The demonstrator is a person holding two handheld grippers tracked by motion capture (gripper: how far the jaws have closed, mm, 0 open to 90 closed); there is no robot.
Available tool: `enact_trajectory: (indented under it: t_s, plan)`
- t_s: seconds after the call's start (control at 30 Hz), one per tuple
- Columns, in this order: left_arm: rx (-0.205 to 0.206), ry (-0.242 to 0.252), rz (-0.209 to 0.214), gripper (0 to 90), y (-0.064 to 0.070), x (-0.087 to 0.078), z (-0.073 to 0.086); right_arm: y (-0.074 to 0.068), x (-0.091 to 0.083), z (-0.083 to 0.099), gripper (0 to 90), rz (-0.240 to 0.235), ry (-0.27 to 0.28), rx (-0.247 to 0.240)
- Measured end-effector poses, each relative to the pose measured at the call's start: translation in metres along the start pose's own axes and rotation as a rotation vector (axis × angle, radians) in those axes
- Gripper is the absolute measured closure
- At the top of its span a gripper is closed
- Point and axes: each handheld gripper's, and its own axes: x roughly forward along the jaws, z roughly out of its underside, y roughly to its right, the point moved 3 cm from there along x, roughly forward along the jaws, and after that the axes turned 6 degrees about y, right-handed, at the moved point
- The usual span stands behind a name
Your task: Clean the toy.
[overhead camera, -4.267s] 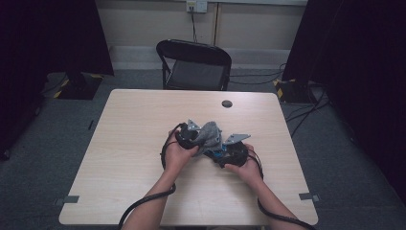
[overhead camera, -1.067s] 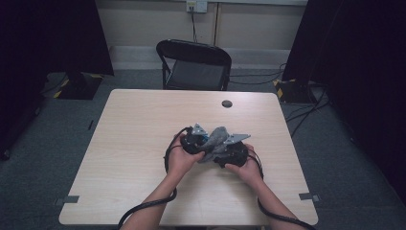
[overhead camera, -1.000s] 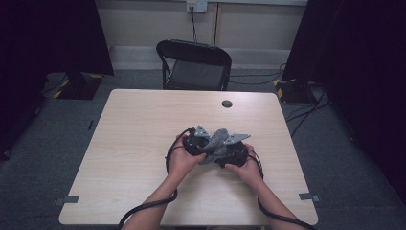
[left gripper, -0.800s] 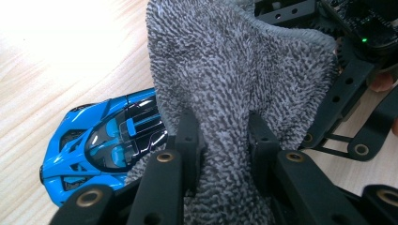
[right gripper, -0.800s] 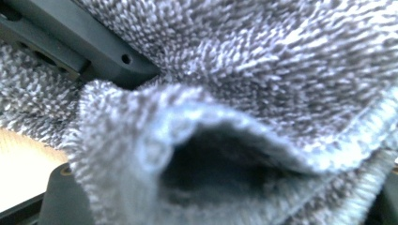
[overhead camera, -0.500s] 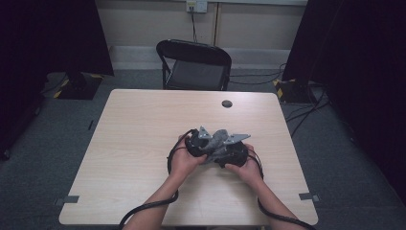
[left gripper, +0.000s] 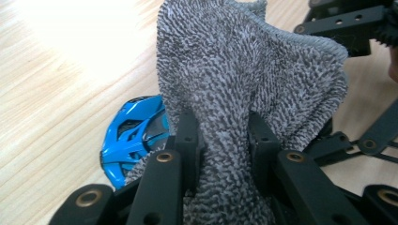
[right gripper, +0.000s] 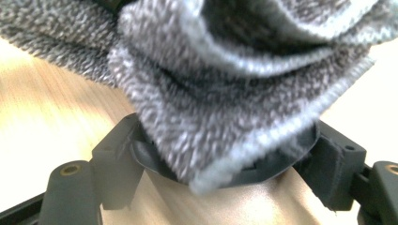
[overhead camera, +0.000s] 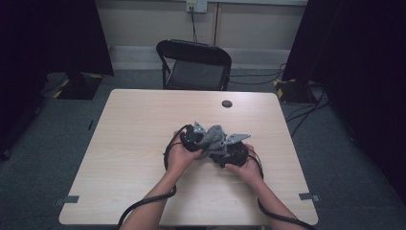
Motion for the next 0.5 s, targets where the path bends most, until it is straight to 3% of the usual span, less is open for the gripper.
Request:
enact_trajectory:
  t_s: [0.13,0.23,0.5]
  plan:
    - [-0.029,-0.009,-0.002,71.3,-0.006,0.000,0.000,0.000,0.000,0.000,23.7,0.000,0.000,-0.001]
    - [-0.023,-0.005,-0.020,71.3,-0.009,0.001,0.000,0.000,0.000,0.000,23.7,0.000,0.000,-0.001]
    - [-0.052,-0.021,-0.065,71.2,-0.023,0.002,0.003,0.000,0.000,0.000,23.7,0.000,0.000,-0.001]
